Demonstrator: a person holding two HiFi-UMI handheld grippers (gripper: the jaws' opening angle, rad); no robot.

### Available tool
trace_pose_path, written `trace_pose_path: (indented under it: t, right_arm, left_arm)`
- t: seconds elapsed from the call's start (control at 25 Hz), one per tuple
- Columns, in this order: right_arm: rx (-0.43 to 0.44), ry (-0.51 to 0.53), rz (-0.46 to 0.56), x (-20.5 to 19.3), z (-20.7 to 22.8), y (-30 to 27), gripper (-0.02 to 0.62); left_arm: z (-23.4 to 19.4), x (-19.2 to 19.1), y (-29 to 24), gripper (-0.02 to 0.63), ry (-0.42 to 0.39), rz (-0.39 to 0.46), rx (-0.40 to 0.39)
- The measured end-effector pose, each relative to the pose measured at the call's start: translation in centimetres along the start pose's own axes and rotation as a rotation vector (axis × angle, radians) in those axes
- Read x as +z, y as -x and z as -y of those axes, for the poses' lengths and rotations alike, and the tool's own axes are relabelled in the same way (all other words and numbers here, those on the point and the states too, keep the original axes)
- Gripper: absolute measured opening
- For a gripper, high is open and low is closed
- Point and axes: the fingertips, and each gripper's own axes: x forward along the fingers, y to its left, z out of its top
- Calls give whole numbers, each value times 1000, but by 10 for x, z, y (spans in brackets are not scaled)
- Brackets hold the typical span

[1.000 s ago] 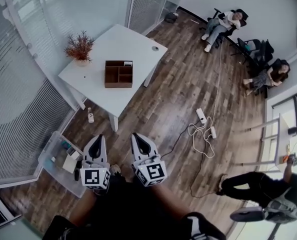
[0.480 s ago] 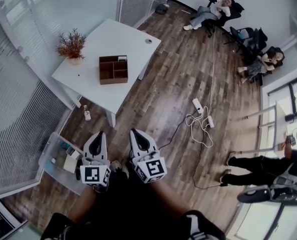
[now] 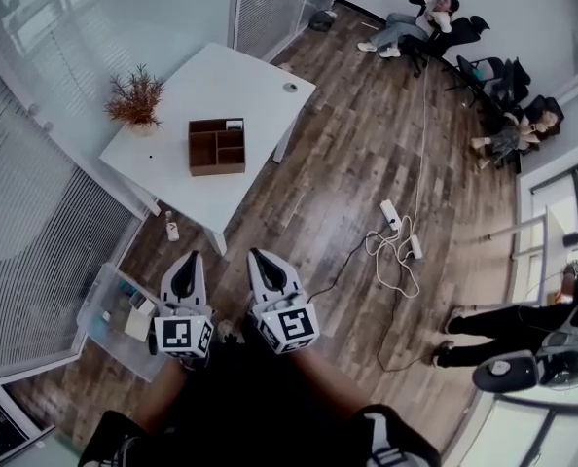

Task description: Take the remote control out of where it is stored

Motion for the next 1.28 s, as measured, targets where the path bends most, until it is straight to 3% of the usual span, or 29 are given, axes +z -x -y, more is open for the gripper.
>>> trace_pose_path:
  t: [0.44, 0.72, 1.04, 1.28]
  right_arm:
    - [77, 23, 19, 13, 54, -38, 2]
    - [103, 3, -1, 11, 57, -56, 2]
    - [70, 13, 13, 14, 48, -92, 2]
    - [-2, 13, 15, 14, 44, -120, 2]
  left_arm:
    - [8, -4, -50, 6, 16, -15, 109]
    - [-2, 5, -66, 6, 9, -10, 131]
    - [-37, 13, -90, 6, -1, -3, 98]
    - [-67, 12, -112, 6, 2, -21, 23]
